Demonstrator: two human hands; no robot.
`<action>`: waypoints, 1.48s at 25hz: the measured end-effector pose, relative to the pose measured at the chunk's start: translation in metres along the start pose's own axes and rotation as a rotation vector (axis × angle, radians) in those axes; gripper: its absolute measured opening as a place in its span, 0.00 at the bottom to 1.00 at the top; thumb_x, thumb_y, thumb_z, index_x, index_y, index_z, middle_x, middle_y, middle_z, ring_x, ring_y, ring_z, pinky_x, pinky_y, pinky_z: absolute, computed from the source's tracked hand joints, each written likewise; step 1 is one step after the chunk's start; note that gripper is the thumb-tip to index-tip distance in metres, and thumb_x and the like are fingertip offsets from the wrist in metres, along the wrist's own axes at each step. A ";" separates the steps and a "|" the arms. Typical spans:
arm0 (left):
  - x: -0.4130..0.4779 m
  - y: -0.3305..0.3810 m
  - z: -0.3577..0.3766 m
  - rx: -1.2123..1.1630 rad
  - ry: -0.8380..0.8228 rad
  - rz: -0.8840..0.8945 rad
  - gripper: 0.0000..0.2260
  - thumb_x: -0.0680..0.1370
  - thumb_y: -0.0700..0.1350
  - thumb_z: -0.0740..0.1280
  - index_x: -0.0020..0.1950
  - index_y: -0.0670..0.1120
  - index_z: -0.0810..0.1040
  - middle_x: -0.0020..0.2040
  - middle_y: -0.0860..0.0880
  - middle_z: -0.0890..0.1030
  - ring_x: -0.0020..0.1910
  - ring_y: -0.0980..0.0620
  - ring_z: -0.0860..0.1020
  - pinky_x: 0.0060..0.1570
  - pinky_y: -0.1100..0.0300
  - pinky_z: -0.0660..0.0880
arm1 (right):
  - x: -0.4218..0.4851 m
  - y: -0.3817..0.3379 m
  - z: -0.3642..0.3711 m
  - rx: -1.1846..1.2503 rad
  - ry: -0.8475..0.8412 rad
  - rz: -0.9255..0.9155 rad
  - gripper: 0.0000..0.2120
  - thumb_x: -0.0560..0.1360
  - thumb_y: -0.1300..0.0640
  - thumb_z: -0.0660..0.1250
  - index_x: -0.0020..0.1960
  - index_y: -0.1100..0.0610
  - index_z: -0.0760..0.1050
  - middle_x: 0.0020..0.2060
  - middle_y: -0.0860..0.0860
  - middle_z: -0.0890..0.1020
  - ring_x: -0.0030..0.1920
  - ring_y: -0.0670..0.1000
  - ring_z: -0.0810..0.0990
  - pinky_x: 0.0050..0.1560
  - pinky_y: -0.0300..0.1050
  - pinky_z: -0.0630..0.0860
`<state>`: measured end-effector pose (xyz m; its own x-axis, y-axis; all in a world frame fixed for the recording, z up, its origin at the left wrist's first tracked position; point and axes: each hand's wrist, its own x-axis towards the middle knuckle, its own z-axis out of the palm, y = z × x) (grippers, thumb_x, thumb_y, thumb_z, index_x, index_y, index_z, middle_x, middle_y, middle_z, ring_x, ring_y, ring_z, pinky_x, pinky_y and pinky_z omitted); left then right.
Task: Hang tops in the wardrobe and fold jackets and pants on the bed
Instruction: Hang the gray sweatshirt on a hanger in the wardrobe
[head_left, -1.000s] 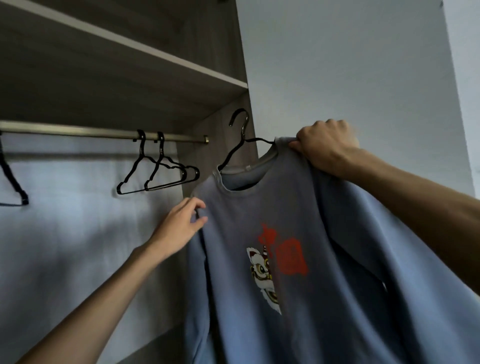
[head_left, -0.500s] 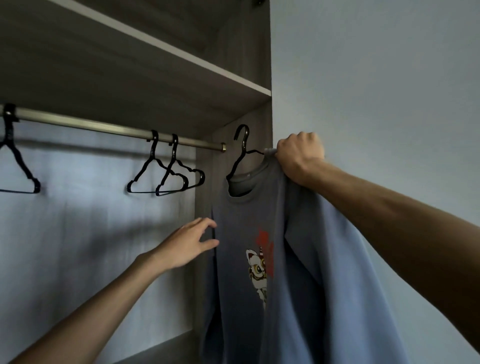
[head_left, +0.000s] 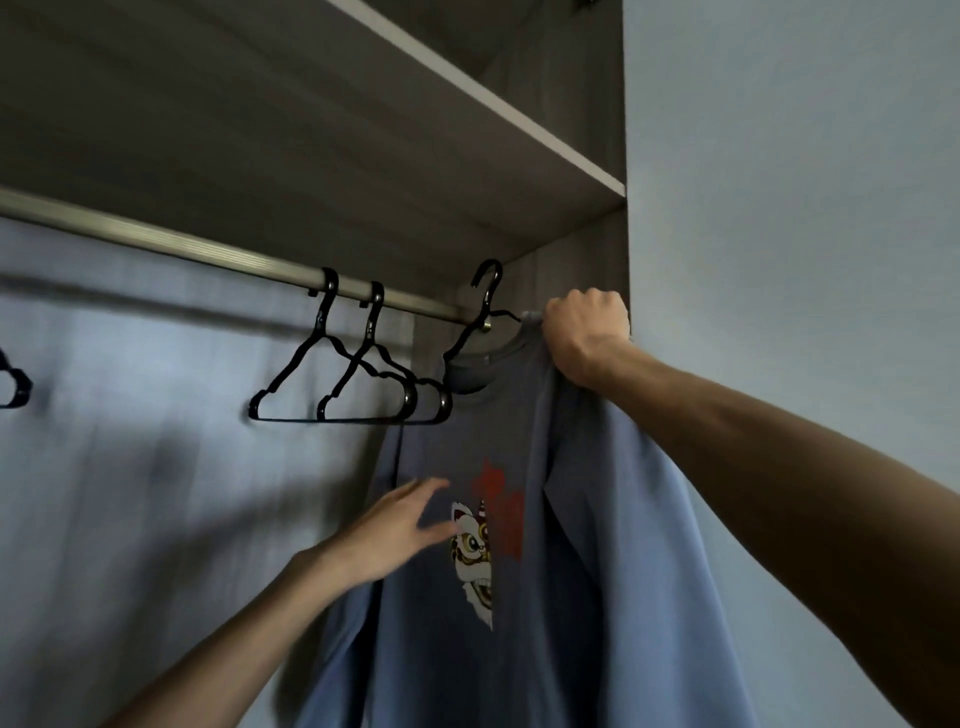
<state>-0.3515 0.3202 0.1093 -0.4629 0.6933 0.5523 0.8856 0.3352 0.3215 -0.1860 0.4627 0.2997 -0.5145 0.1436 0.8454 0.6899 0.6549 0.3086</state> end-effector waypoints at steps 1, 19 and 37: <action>0.010 -0.010 0.000 -0.008 -0.009 0.003 0.36 0.73 0.65 0.61 0.78 0.53 0.58 0.78 0.53 0.60 0.74 0.55 0.62 0.72 0.58 0.61 | 0.008 -0.009 0.006 -0.009 0.001 -0.001 0.19 0.83 0.55 0.50 0.64 0.57 0.76 0.60 0.56 0.80 0.62 0.59 0.78 0.53 0.48 0.72; 0.051 -0.048 0.026 -0.052 -0.043 0.030 0.32 0.78 0.61 0.63 0.78 0.51 0.57 0.76 0.53 0.62 0.73 0.57 0.63 0.67 0.66 0.60 | 0.020 -0.055 0.074 -0.076 -0.065 -0.030 0.16 0.81 0.62 0.54 0.61 0.55 0.77 0.58 0.53 0.81 0.60 0.56 0.79 0.48 0.45 0.70; 0.040 -0.056 0.034 -0.049 -0.157 -0.011 0.20 0.77 0.58 0.67 0.67 0.52 0.72 0.60 0.53 0.78 0.60 0.55 0.77 0.60 0.60 0.73 | -0.013 -0.053 0.095 0.382 -0.071 0.159 0.18 0.79 0.49 0.63 0.64 0.57 0.67 0.57 0.58 0.79 0.58 0.63 0.79 0.46 0.50 0.67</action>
<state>-0.4186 0.3506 0.0874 -0.4572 0.7823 0.4230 0.8760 0.3142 0.3659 -0.2642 0.4964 0.2308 -0.4598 0.3068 0.8334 0.5320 0.8466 -0.0182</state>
